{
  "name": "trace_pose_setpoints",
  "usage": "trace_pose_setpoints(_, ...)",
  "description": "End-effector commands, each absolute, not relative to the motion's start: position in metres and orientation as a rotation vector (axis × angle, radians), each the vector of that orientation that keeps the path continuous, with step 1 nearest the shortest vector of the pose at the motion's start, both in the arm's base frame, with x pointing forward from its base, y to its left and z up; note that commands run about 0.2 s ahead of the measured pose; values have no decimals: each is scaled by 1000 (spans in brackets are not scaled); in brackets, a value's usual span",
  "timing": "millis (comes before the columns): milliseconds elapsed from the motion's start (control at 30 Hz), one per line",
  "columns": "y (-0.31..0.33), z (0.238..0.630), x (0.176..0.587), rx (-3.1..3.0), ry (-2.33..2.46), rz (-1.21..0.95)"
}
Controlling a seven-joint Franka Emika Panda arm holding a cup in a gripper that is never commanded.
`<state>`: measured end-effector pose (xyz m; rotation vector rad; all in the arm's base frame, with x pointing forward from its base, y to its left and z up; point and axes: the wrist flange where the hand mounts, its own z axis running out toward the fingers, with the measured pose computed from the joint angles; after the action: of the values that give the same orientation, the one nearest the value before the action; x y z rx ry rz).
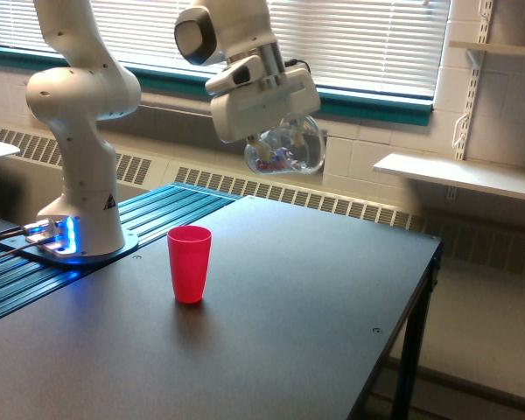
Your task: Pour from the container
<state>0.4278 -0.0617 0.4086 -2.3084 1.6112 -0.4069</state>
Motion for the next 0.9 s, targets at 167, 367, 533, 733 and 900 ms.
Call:
trace_pose_setpoints(167, -44, 399, 401, -2275, 1636, -214)
trace_pose_setpoints(367, -35, 393, 387, -2236, 1652, -68)
trace_pose_setpoints(533, -30, 390, 378, -2215, 1659, -1)
trace_pose_setpoints(733, -23, 388, 371, -2246, 1653, 34)
trace_pose_setpoints(900, -17, 385, 364, -2271, 1650, 30)
